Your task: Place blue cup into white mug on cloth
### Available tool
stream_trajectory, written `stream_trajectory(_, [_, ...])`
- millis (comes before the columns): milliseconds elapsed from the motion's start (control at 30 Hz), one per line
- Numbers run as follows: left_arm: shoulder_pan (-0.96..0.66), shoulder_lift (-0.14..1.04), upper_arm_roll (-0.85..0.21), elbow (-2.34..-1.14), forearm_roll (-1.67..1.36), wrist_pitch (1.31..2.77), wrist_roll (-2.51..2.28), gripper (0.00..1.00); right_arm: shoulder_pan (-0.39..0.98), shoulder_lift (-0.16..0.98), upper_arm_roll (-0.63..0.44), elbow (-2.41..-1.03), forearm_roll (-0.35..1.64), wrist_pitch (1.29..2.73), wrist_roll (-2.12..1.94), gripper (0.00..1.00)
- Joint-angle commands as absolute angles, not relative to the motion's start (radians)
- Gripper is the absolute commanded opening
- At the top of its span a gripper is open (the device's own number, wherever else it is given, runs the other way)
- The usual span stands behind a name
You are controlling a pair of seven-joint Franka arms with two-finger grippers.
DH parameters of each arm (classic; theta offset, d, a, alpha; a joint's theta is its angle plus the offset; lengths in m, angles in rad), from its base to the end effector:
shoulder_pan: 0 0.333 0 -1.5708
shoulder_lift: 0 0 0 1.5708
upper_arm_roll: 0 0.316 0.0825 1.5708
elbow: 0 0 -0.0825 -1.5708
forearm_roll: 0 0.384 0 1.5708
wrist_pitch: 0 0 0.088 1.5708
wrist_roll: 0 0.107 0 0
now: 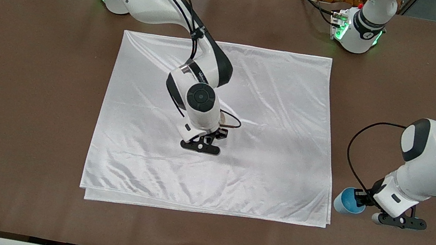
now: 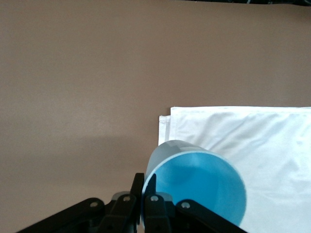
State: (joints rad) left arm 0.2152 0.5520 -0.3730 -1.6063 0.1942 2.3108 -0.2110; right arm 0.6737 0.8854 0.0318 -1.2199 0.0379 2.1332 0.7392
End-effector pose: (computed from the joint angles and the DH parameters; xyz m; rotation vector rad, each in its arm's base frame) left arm 0.7014 -0.0690 0.3437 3.0619 0.0078 0.2844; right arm 0.5820 0.4892 0.2403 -3.0786 0.1008 0.0252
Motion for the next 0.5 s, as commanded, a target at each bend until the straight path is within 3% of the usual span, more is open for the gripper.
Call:
stream_trajectory(0, [0.195, 0.514, -0.374, -1.611, 0.219, 2.281, -0.233, 0.0, 0.689, 0.927, 0.029, -1.177, 0.049, 2.158, 0.785, 0.0])
stream_trajectory(367, [0.14, 0.479, -0.374, -1.598, 0.219, 2.223, -0.255, 0.0, 0.698, 0.937, 0.029, -1.166, 0.048, 2.16, 0.805, 0.0])
stream_trajectory(400, [0.134, 0.477, -0.376, -1.598, 0.219, 2.218, -0.255, 0.0, 0.698, 0.937, 0.029, -1.166, 0.048, 2.16, 0.805, 0.03])
stream_trajectory(467, [0.115, 0.476, -0.374, -1.595, 0.218, 2.21, -0.256, 0.0, 0.696, 0.937, 0.028, -1.167, 0.046, 2.16, 0.807, 0.42])
